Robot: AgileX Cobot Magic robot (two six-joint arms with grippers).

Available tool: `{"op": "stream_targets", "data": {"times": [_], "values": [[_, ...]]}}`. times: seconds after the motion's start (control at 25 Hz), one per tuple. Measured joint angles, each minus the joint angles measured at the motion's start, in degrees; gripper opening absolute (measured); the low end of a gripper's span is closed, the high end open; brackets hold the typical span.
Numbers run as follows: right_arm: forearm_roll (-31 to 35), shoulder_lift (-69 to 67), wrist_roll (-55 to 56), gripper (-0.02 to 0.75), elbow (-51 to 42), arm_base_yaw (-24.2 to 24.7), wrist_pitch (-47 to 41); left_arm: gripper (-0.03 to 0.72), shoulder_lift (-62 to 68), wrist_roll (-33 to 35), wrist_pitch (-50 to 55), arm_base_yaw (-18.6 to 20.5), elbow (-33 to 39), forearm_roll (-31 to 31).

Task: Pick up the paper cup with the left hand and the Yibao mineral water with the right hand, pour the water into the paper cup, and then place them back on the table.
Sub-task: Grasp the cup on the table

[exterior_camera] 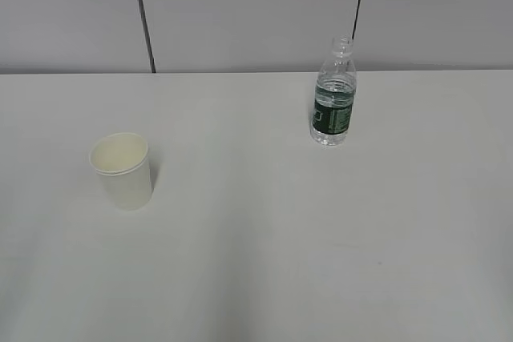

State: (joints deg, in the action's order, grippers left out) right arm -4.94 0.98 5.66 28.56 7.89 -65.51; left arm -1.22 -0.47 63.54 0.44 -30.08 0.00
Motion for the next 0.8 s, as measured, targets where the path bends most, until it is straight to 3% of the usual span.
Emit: {"op": "stream_targets", "data": {"times": [0.32, 0.6, 0.8], "values": [[0.0, 0.0, 0.0, 0.586, 0.0, 0.0, 0.0, 0.652, 0.0, 0.0, 0.0, 0.0, 0.0, 0.0], [0.0, 0.0, 0.0, 0.586, 0.0, 0.0, 0.0, 0.536, 0.0, 0.0, -0.1, -0.1, 0.0, -0.7], [0.0, 0.0, 0.0, 0.586, 0.0, 0.0, 0.0, 0.516, 5.0, 0.0, -4.3, -0.1, -1.1, -2.8]]}}
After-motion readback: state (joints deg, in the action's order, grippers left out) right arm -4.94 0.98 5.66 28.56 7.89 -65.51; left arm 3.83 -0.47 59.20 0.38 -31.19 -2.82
